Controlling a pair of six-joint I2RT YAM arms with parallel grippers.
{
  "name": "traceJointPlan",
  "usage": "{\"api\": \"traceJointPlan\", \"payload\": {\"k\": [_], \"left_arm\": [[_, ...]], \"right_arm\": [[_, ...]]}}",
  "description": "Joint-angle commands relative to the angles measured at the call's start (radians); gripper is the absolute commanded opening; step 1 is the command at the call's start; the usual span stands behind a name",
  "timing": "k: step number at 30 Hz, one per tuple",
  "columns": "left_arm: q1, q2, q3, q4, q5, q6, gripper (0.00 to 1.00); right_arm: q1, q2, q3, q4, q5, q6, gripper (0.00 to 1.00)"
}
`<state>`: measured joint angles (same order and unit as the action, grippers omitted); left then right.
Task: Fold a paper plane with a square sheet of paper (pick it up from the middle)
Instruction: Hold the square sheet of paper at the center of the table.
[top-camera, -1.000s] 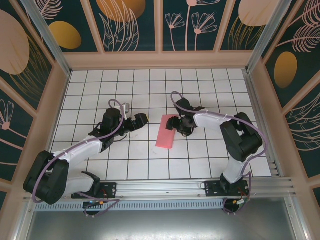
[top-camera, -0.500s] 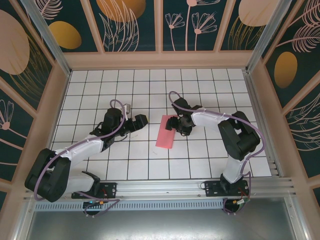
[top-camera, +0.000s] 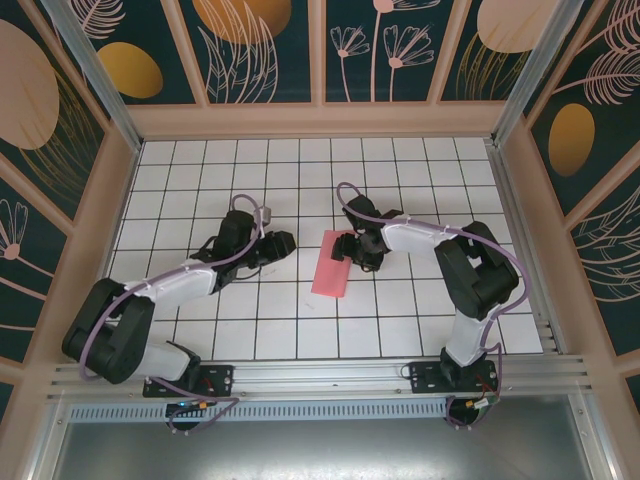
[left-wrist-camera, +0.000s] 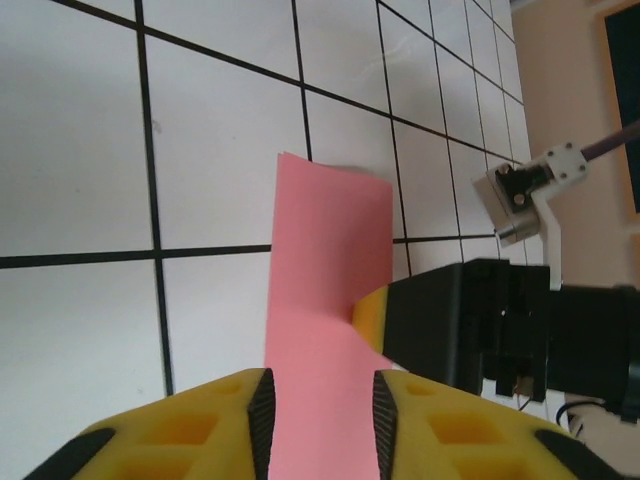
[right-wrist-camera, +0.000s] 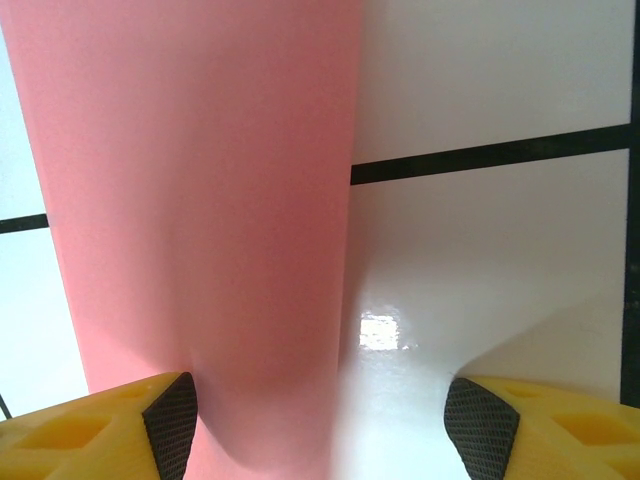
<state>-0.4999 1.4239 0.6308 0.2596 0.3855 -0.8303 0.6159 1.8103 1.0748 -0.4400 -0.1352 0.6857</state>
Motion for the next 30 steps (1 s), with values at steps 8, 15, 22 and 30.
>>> {"api": "traceJointPlan", "payload": {"k": [8,15,22,30], "left_arm": [[-0.079,0.199,0.155,-0.056,0.008,-0.013,0.00],[-0.124,0.281,0.225,-0.066,0.000,-0.015,0.00],[-0.136,0.343,0.253,-0.074,-0.001,-0.028,0.00],[-0.139,0.391,0.284,-0.089,-0.011,-0.033,0.00]], "right_arm": [[-0.001,0.113,-0.044,-0.010,0.069,-0.017,0.73],[0.000,0.117,-0.047,-0.016,0.077,-0.025,0.74],[0.001,0.121,-0.053,-0.011,0.076,-0.026,0.74],[0.000,0.124,-0.051,-0.015,0.080,-0.028,0.73]]}}
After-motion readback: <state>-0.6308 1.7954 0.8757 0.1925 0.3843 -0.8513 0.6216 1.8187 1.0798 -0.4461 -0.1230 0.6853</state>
